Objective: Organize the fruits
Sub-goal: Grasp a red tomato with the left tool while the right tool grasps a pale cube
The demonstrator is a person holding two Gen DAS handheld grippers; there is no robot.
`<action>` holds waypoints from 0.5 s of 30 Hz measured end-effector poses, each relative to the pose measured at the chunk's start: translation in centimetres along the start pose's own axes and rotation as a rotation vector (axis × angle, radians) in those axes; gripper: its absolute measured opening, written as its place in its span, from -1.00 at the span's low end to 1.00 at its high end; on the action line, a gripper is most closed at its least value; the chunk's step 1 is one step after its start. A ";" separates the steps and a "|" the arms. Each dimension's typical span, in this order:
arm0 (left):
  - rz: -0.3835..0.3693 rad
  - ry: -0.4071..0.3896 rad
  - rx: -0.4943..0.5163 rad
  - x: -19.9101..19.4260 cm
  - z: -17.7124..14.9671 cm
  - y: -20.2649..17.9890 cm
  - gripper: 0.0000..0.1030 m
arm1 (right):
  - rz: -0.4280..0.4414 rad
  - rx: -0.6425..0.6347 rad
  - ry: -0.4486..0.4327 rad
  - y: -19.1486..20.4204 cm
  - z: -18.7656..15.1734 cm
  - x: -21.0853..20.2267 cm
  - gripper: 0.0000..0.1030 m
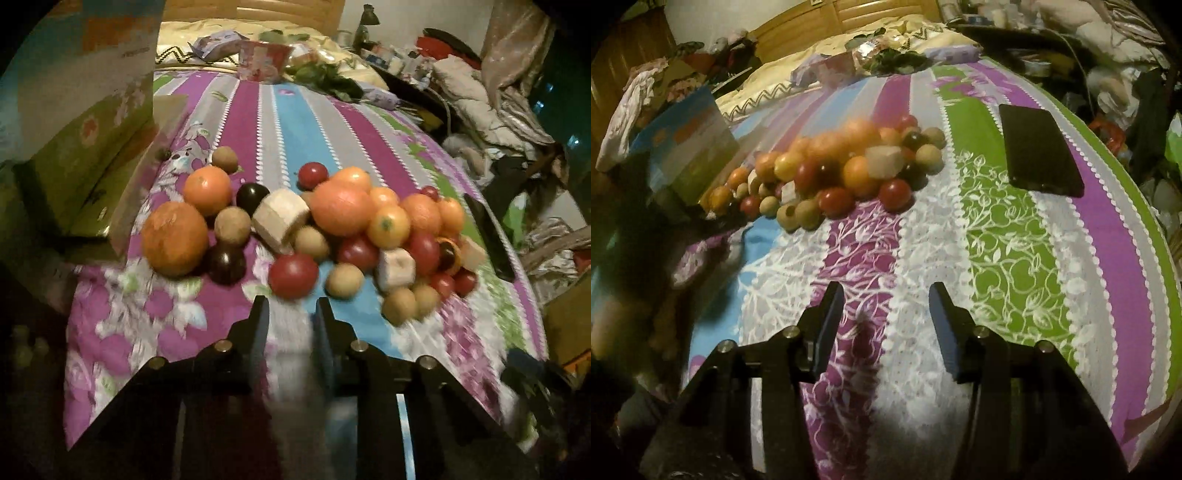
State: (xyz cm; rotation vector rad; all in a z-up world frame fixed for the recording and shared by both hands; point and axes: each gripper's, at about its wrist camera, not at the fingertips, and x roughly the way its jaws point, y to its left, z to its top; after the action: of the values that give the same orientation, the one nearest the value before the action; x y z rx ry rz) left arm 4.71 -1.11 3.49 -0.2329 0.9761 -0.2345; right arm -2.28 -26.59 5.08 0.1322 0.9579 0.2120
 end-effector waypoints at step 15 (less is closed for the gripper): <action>0.007 0.017 -0.010 -0.9 -2.2 0.8 -0.49 | -0.029 -0.064 0.007 -0.3 5.6 6.0 -0.05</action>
State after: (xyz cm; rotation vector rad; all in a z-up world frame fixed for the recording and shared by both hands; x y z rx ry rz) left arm 2.47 -0.24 2.78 -0.2369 0.9949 -0.2258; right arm 5.74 -25.52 3.44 0.0590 0.9583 0.2162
